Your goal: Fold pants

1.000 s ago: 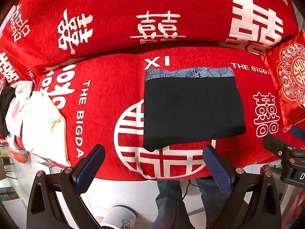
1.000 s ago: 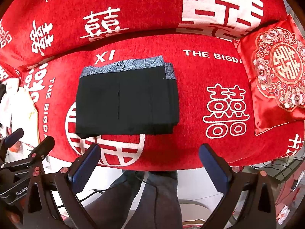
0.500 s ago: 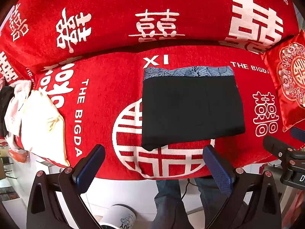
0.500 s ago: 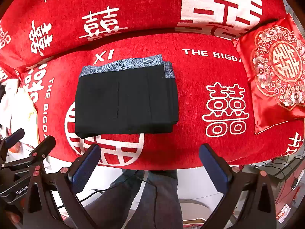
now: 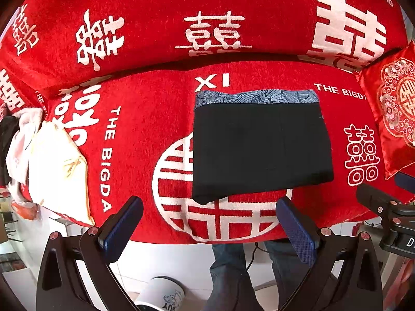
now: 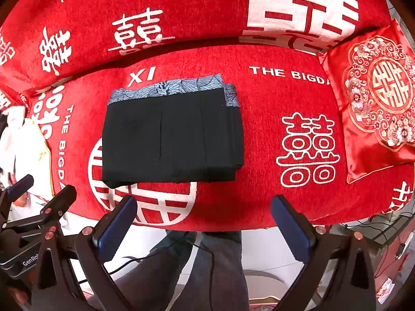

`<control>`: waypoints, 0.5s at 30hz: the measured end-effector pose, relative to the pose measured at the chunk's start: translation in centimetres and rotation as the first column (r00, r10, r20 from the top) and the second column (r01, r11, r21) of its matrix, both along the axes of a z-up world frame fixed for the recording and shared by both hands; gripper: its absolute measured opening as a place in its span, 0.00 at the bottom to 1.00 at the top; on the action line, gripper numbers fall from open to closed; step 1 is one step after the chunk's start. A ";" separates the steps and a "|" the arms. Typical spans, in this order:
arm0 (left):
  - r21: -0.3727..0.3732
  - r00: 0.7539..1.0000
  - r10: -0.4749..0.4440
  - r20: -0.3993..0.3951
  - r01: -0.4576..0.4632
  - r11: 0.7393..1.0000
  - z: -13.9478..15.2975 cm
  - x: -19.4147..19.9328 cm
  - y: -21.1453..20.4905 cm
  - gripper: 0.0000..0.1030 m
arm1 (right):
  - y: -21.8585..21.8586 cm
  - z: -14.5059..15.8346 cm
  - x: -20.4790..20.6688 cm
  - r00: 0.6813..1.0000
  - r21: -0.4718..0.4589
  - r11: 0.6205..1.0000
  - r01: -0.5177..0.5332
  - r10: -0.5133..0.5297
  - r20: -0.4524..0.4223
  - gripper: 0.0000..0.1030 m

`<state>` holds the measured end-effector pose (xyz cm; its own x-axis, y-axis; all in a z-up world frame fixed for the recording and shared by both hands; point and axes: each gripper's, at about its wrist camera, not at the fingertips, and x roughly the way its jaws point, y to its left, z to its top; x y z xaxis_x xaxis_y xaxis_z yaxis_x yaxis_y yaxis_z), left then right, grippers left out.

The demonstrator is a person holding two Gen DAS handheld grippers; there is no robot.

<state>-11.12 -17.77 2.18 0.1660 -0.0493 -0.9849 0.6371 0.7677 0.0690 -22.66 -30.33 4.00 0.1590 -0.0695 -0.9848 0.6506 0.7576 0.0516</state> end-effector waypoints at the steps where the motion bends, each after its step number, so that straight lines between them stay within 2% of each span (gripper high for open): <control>1: 0.001 1.000 0.000 0.000 0.000 1.000 0.0 0.0 0.0 1.00 | 0.0 0.0 0.0 1.000 0.000 1.000 0.001 -0.001 0.000 1.00; 15: -0.013 1.000 -0.015 0.003 0.015 1.000 0.3 0.0 -0.1 1.00 | 0.1 -0.1 0.0 1.000 -0.002 1.000 -0.003 0.003 -0.001 1.00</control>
<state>-11.15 -17.87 2.44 0.1684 -0.0646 -0.9836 0.6485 0.7587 0.0612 -22.62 -30.25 3.94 0.1587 -0.0707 -0.9848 0.6483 0.7598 0.0499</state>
